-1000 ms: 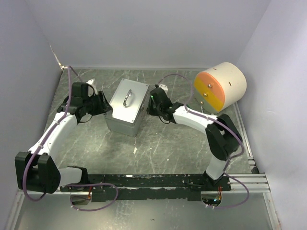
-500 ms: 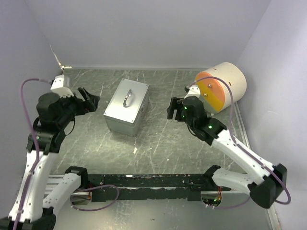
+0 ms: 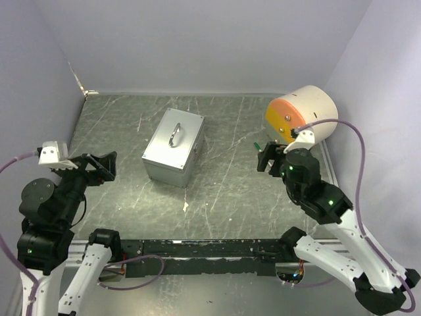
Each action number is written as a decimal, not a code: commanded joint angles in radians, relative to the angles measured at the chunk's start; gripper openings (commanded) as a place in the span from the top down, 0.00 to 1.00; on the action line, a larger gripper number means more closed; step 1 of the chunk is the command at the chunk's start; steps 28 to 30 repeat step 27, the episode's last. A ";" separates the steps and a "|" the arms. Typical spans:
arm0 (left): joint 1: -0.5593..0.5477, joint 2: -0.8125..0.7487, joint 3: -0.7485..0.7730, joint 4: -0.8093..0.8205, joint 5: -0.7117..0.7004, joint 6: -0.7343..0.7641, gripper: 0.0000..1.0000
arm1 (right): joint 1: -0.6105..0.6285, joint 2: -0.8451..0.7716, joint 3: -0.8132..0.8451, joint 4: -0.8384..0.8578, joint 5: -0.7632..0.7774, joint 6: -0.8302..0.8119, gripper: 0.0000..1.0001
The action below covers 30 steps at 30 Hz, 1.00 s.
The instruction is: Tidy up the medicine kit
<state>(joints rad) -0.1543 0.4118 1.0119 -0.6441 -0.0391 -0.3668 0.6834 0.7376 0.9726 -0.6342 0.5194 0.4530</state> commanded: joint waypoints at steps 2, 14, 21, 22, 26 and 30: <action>-0.003 -0.028 0.074 -0.076 -0.017 0.056 0.05 | -0.002 -0.109 0.083 -0.108 0.102 0.020 0.20; -0.004 -0.030 0.067 -0.097 -0.006 0.053 0.04 | -0.002 -0.257 0.134 -0.138 0.191 -0.092 0.04; -0.004 -0.004 0.056 -0.080 0.023 0.062 0.03 | -0.002 -0.274 0.094 -0.104 0.191 -0.115 0.00; -0.004 0.003 0.056 -0.081 0.026 0.061 0.03 | -0.002 -0.274 0.089 -0.104 0.192 -0.114 0.00; -0.004 0.011 0.050 -0.076 0.037 0.052 0.03 | -0.002 -0.309 0.054 -0.053 0.190 -0.143 0.00; -0.004 0.009 0.046 -0.073 0.038 0.050 0.03 | -0.002 -0.310 0.058 -0.057 0.194 -0.138 0.00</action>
